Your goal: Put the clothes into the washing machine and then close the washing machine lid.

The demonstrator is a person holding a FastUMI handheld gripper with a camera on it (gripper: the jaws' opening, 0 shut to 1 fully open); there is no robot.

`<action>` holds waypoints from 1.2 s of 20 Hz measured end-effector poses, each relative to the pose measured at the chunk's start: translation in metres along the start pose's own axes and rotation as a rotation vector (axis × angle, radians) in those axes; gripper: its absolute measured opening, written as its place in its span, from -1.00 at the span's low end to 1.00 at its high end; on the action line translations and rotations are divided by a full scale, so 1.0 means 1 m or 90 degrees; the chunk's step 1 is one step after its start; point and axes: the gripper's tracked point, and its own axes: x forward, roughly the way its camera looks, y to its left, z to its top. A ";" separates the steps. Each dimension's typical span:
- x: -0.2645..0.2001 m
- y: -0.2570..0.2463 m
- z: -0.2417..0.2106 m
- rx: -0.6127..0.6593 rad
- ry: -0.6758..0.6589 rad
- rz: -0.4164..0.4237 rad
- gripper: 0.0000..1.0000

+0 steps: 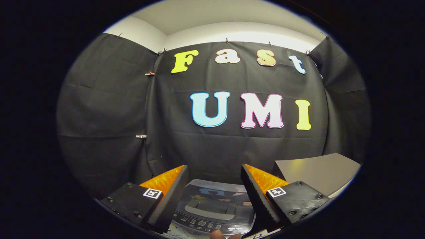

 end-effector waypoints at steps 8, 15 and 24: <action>-0.001 -0.001 0.002 0.008 0.005 -0.005 0.99; -0.004 -0.002 0.005 0.007 0.004 -0.012 0.99; -0.004 -0.002 0.007 0.006 0.004 -0.015 0.99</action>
